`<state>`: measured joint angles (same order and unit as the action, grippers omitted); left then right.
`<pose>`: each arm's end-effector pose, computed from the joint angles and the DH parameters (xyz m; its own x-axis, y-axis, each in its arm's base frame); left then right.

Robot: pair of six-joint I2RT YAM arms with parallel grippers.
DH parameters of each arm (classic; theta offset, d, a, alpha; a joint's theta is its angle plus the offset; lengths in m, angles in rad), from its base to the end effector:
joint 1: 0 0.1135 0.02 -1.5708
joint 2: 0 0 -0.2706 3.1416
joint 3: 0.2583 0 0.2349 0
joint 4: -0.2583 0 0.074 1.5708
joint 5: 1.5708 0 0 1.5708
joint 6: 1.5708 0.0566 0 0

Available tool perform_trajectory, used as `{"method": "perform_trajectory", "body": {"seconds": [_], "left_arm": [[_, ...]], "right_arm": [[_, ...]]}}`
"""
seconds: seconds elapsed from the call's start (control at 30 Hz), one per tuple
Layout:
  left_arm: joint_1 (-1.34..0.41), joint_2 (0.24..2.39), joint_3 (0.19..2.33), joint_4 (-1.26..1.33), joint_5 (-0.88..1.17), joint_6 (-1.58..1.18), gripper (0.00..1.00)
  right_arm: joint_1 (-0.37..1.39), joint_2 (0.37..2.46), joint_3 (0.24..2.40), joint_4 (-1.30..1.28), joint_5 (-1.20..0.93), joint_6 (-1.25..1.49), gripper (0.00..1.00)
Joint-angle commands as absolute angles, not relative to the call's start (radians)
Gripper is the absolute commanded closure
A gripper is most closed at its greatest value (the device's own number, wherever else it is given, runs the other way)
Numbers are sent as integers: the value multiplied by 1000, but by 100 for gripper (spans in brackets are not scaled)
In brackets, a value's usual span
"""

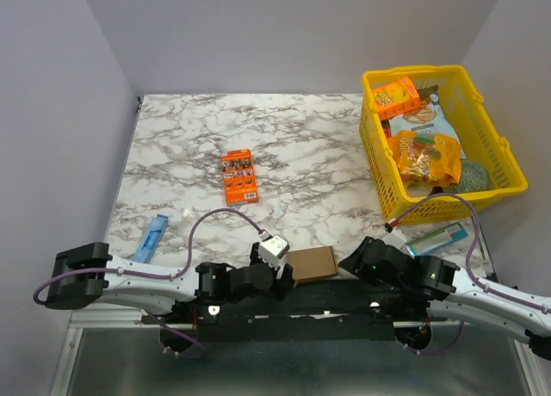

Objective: Fold the paper box

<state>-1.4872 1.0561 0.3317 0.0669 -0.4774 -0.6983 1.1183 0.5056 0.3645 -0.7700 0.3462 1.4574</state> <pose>0.0422 -0.1921 0.1675 -0.5886 0.1858 -0.7868 0.6219 0.7259 -0.2938 0.0586 0.0766 0.1715 -0.7893 0.5141 -0.3358 0.2578 0.7738 0.5786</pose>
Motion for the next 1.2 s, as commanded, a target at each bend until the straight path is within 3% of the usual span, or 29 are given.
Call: {"method": "perform_trajectory", "body": {"seconds": [0.0,0.1,0.43,0.6,0.8,1.17], "left_arm": [[-1490,919,347,40,-480,-683,13],[-1464,836,337,14,-479,-690,8],[-1198,747,247,80,-183,-778,7],[-1033,906,226,207,45,-836,12],[-1002,1046,219,399,149,-870,24],[-959,1210,216,589,201,-934,24]], "right_arm": [[1123,486,279,-703,229,1479,43],[1123,521,242,-553,210,1480,43],[1123,822,333,-387,252,1428,41],[1121,862,336,-310,293,1439,41],[1114,902,325,-232,331,1457,40],[1025,1113,399,-63,302,1361,41]]}}
